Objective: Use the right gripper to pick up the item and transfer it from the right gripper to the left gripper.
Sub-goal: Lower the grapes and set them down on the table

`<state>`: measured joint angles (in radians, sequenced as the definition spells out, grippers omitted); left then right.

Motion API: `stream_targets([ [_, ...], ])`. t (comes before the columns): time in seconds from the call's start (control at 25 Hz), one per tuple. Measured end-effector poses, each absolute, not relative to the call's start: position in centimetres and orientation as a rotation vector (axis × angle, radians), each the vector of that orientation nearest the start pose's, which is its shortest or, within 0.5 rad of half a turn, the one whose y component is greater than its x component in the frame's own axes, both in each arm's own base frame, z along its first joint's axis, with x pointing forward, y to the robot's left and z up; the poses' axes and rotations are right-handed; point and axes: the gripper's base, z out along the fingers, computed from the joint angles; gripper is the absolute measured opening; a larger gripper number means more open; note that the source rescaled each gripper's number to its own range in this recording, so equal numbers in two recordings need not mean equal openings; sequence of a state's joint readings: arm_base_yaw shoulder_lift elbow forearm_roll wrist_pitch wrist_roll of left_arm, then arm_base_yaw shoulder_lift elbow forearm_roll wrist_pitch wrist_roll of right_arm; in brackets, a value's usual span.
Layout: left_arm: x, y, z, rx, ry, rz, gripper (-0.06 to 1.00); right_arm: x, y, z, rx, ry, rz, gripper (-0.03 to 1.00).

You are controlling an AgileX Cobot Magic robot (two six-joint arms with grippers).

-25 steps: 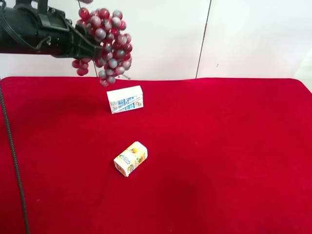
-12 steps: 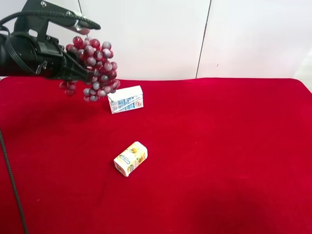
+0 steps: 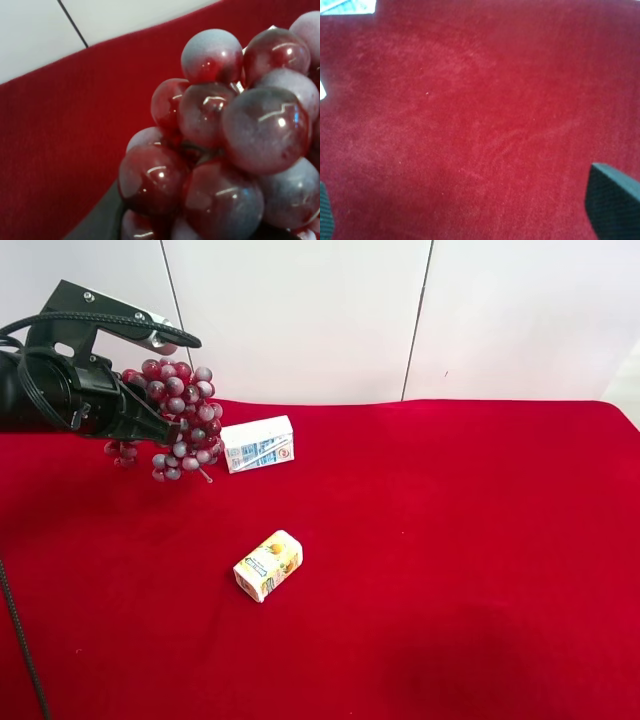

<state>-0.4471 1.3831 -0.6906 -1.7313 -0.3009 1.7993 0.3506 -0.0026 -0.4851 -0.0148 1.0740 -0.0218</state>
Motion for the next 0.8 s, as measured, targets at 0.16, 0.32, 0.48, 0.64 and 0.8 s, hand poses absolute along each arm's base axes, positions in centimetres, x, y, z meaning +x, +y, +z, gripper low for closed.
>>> stream_targets([
  [0.16,25.7,-9.2,22.6,0.392,2.174,0.148,0.00,-0.3,-0.2,27.2,-0.384,2.039,0.186,1.00],
  [0.32,26.1,-9.1,21.3,0.428,2.213,0.217,0.00,-0.3,-0.2,27.2,-0.383,2.038,0.186,1.00],
  [0.48,26.7,-9.3,19.3,0.463,2.275,0.247,0.00,-0.3,-0.2,27.1,-0.384,2.039,0.185,1.00],
  [0.64,27.0,-9.3,17.8,0.480,2.322,0.284,0.00,-0.3,-0.2,27.1,-0.383,2.037,0.186,1.00],
  [0.8,27.1,-9.3,17.3,0.485,2.339,0.299,0.00,-0.3,-0.2,27.1,-0.383,2.037,0.186,0.99],
])
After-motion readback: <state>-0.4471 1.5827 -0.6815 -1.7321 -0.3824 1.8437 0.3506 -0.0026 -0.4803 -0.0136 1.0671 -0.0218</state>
